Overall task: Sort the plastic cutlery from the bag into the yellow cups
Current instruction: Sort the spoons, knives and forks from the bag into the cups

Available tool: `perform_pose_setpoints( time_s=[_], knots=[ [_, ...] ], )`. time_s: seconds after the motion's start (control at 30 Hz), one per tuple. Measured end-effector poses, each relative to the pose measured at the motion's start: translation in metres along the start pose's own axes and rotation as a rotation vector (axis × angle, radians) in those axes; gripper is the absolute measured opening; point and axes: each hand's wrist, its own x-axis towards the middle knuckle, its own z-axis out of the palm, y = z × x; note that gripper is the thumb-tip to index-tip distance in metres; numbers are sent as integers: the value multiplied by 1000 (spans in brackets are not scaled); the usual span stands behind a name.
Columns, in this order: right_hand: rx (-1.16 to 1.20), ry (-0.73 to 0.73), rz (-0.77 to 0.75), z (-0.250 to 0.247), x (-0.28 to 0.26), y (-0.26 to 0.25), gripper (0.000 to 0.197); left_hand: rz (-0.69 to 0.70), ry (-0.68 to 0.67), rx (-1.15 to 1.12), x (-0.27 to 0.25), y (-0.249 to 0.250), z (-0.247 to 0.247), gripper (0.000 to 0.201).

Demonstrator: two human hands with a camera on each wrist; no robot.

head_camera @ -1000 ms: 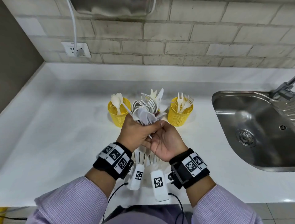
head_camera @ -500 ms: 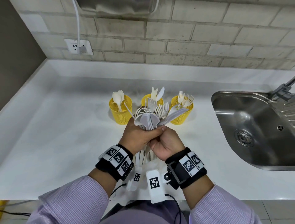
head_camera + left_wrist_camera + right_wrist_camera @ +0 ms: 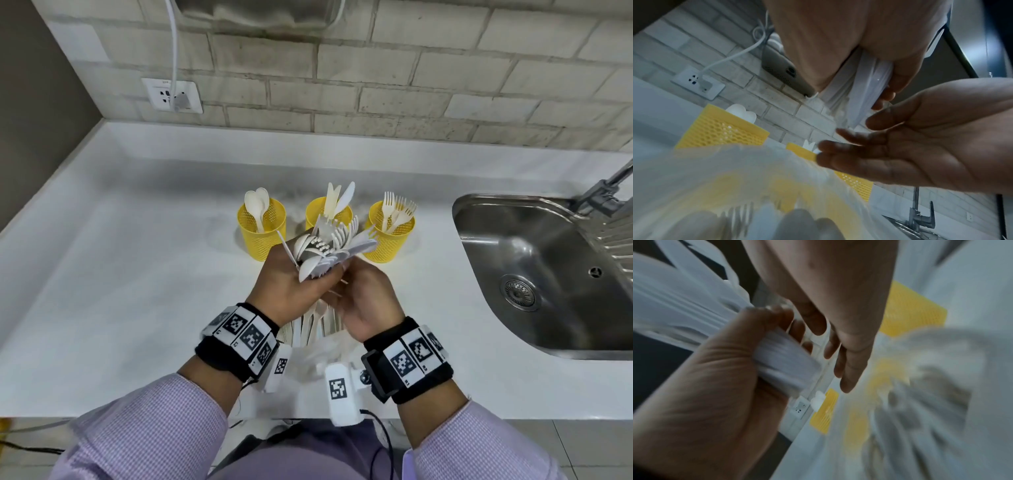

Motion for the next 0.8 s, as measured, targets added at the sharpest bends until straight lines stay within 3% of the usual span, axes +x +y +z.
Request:
perform_pose_setpoints(
  time_s=[0.13, 0.23, 0.33, 0.53, 0.63, 0.8],
  knots=[
    [-281, 25, -288, -8, -2, -26, 18, 58, -54, 6, 2, 2, -10, 35],
    [-398, -141, -401, -13, -11, -49, 39, 63, -47, 22, 2, -2, -12, 37],
    [-533, -259, -467, -12, -20, -61, 39, 67, -28, 16, 2, -3, -11, 32],
    [-521, -330, -502, -18, -13, -61, 36, 8, 5, 15, 5, 2, -7, 22],
    [-498, -366, -480, -22, -8, -67, 33, -17, -9, 105, 6, 3, -4, 27],
    [-556, -322, -512, -29, 0, -78, 22, -58, -3, 144, 10, 10, 5, 25]
  ],
)
